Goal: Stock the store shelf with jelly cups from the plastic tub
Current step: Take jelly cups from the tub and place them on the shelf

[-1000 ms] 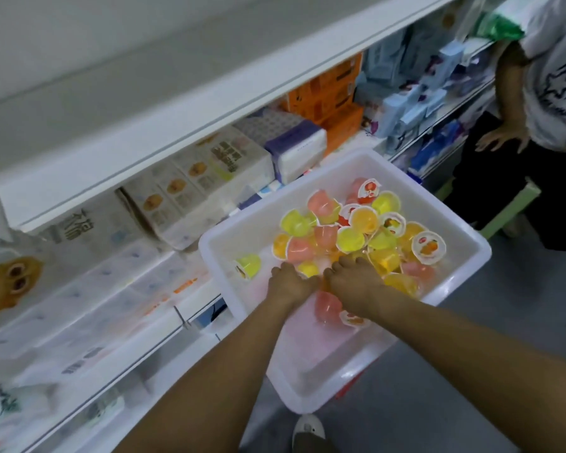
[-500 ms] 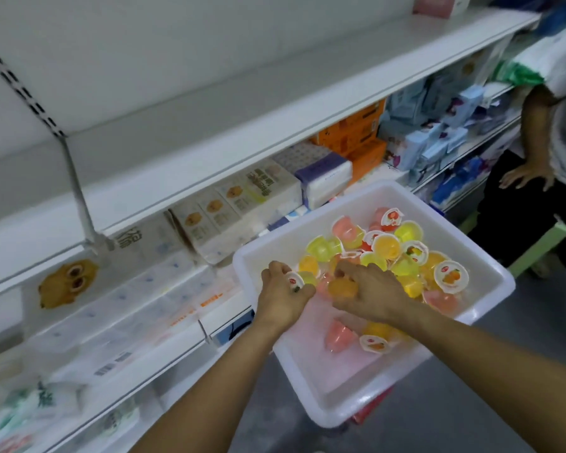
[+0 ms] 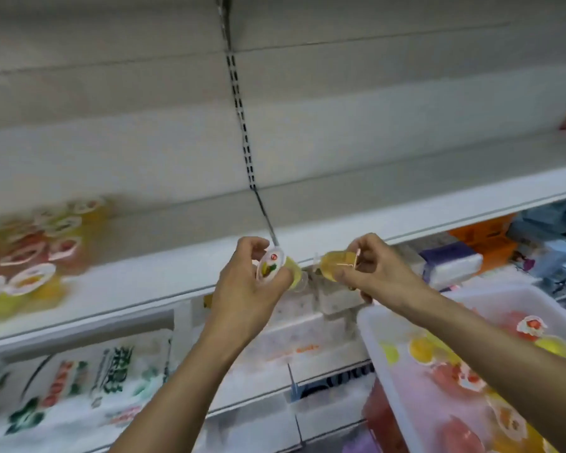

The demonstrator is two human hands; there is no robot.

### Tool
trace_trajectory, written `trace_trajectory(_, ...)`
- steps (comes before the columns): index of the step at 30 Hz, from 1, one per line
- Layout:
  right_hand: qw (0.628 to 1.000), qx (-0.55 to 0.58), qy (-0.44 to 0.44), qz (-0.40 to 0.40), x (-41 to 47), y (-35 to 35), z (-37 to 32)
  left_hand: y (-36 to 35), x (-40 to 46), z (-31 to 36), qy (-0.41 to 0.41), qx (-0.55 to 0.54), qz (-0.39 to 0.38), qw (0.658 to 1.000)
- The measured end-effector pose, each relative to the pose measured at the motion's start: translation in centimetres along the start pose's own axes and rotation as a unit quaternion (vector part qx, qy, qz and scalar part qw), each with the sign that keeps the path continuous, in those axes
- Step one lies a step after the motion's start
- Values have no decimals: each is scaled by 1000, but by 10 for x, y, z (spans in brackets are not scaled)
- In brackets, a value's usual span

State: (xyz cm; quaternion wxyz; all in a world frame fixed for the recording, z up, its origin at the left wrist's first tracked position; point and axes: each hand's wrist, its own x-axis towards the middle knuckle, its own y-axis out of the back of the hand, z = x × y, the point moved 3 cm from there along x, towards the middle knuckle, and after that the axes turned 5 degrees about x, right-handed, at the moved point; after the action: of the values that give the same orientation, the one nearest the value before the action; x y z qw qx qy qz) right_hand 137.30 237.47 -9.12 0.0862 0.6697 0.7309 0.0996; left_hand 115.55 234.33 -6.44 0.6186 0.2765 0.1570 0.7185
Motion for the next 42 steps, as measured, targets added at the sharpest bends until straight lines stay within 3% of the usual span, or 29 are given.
trace_trajectory(4,997,10,72,-37,37,-68,-51,73,18,-20,8,37,63,997)
trace_trajectory(8,989,-48,114,-84,72,-140,-90,139,37,-46,20,93,67,993)
trace_trajectory(16,970,-185,133,-89,148,-270,-127,245,71,-99,45,165,123,978)
trace_trajectory(21,947,-241,193,-92,197,-330,-145,294,84,-126,62,176,151,971)
trace_trajectory(30,927,-309,201,-74,239,-382,-144,336,95,-159,84,170,171,967)
trace_trajectory(42,928,-320,177,-77,245,-393,-139,330,124,-162,87,159,137,974)
